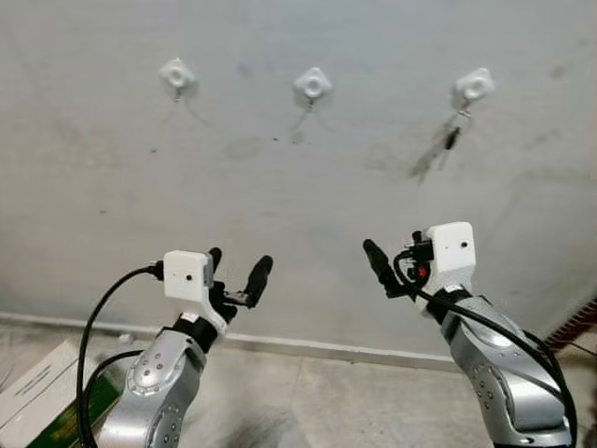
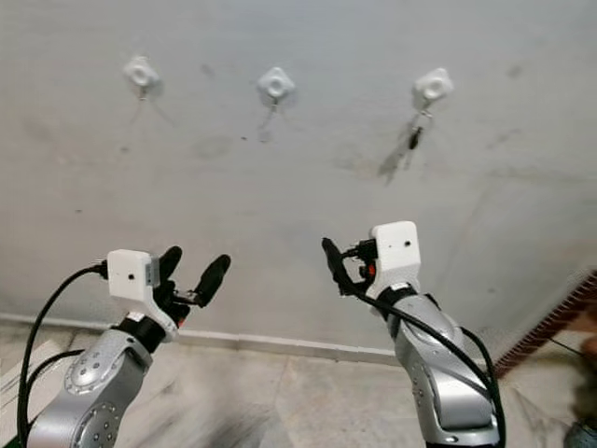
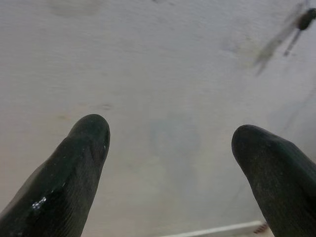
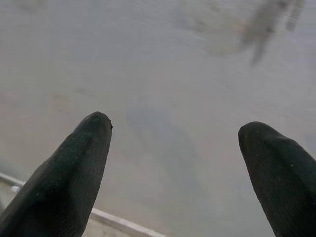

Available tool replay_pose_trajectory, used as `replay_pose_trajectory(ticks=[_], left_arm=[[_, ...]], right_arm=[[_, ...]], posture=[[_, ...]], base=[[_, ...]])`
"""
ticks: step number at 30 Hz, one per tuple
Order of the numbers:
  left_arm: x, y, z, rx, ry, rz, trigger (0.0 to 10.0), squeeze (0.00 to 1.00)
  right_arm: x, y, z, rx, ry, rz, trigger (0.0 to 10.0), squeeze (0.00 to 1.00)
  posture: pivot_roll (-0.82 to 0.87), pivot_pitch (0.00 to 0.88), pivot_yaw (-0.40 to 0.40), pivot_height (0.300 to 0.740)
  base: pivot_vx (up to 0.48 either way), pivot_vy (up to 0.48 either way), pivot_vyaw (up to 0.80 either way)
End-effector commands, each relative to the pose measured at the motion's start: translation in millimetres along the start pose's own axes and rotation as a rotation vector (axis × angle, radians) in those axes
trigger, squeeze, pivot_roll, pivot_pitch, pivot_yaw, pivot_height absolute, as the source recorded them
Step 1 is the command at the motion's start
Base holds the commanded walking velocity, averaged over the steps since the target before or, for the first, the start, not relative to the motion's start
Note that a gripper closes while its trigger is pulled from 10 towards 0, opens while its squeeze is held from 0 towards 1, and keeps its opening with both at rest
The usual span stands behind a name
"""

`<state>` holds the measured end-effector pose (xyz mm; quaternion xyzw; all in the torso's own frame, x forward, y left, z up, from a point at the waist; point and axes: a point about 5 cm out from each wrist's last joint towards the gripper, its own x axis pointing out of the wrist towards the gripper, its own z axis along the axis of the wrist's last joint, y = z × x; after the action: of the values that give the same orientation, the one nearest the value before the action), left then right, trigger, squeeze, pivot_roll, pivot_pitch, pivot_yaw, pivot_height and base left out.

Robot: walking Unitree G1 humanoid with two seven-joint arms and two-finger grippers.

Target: Hang keys on a hook

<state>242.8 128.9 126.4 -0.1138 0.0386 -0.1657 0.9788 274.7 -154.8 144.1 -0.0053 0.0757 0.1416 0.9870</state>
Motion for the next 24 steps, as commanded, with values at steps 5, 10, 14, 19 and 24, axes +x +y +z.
replay_pose_trajectory(ticks=[5,10,14,19,24], left_arm=[[1.3,-0.4,-2.2,-0.005,0.019,0.003,10.0,0.0],[3.5,0.8,-1.1,-0.006,0.018,0.01,10.0,0.0],[4.9,-0.2,0.0,-0.021,0.019,0.011,10.0,0.0],[6.9,0.9,0.2,-0.03,0.019,0.013,10.0,0.0],[8.6,2.2,1.4,-0.012,0.017,0.011,10.0,0.0]], right_arm=[[1.1,2.4,6.8,-0.014,-0.009,0.009,10.0,0.0],[3.3,4.2,7.9,-0.024,-0.014,0.01,10.0,0.0],[4.4,3.7,8.2,0.01,-0.01,-0.009,10.0,0.0],[3.7,2.3,8.7,0.039,-0.016,-0.018,10.0,0.0],[3.8,1.3,7.9,0.046,-0.015,-0.025,10.0,0.0]], posture=[[0.0,0.0,0.007,0.74],[0.0,0.0,0.008,0.74],[-0.01,0.0,0.016,0.74],[-0.01,0.0,0.019,0.74],[-0.01,0.0,0.019,0.74]], base=[[0.0,0.0,-0.76],[0.0,0.0,-0.77],[0.0,0.0,-0.76],[0.0,0.0,-0.29],[0.0,0.0,0.0]])
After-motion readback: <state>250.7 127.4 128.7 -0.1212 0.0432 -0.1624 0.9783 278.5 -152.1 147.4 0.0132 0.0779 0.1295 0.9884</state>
